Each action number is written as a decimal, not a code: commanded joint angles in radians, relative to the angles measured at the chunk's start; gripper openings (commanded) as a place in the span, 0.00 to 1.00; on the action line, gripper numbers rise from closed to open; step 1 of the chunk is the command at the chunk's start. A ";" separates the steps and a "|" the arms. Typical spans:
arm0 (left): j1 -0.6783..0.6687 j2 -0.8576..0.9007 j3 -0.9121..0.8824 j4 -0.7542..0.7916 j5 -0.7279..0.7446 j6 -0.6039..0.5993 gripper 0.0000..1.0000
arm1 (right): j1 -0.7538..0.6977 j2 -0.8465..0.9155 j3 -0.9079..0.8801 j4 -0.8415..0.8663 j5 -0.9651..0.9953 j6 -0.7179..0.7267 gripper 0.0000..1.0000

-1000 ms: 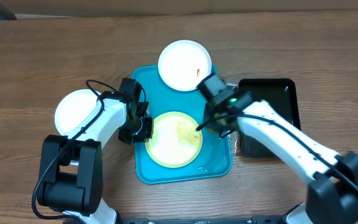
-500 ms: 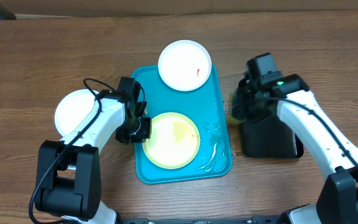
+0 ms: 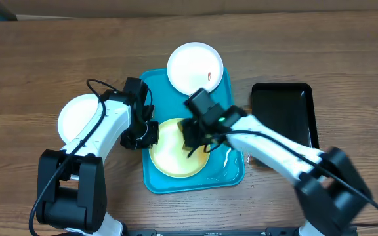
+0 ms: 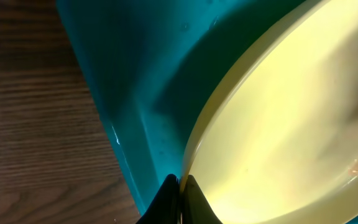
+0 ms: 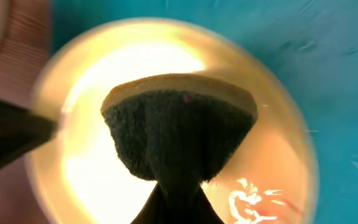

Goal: Clean dirty plates on tray and stack at the side

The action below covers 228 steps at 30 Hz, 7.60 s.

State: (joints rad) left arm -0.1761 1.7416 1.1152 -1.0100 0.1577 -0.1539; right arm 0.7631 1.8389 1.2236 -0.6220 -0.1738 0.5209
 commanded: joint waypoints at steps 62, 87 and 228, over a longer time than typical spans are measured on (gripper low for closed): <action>-0.001 -0.058 0.007 -0.005 -0.233 -0.097 0.04 | -0.018 0.169 0.123 -0.386 0.457 0.195 0.04; -0.028 -0.053 -0.336 0.602 0.333 -0.080 0.31 | -0.014 0.169 0.139 -0.372 0.422 0.130 0.04; -0.785 0.089 0.343 1.076 -0.935 0.735 0.04 | -0.922 -0.152 -0.108 -0.536 -0.074 -0.241 0.65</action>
State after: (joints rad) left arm -0.9562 1.8248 1.4353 0.0532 -0.7483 0.5583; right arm -0.1562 1.6936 1.1179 -1.1622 -0.2546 0.2867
